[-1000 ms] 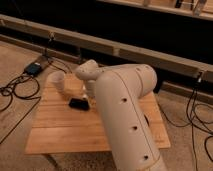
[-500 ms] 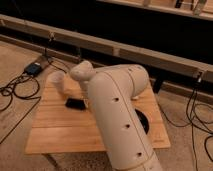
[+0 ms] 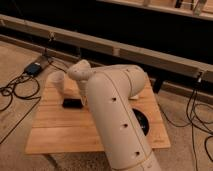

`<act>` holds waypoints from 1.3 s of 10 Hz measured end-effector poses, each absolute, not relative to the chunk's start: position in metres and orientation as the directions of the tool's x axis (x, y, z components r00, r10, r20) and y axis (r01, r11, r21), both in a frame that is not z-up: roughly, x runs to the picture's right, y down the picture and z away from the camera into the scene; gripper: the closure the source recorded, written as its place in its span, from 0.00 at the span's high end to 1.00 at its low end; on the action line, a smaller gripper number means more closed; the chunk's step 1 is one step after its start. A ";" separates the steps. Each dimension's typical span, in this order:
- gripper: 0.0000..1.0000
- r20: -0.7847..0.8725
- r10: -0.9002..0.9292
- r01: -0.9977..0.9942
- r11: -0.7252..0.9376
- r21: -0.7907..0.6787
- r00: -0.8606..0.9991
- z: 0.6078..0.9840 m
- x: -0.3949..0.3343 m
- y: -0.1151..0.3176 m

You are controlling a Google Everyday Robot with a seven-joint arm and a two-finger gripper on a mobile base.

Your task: Push the eraser across the table

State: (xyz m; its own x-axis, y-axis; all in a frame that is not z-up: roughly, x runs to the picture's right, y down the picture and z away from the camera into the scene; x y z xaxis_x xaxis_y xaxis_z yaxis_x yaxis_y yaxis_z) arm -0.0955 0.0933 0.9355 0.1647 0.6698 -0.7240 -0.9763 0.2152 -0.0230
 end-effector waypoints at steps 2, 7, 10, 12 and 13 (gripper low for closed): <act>0.65 -0.718 0.675 -0.977 0.210 -0.035 0.171 0.939 -0.104 0.093; 0.65 -0.706 0.681 -0.976 0.205 -0.069 0.192 0.945 -0.127 0.089; 0.65 -0.691 0.682 -0.969 0.216 -0.123 0.239 0.946 -0.156 0.088; 0.65 -0.687 0.675 -0.962 0.226 -0.153 0.268 0.946 -0.171 0.089; 0.65 -0.686 0.670 -0.958 0.232 -0.169 0.283 0.946 -0.179 0.091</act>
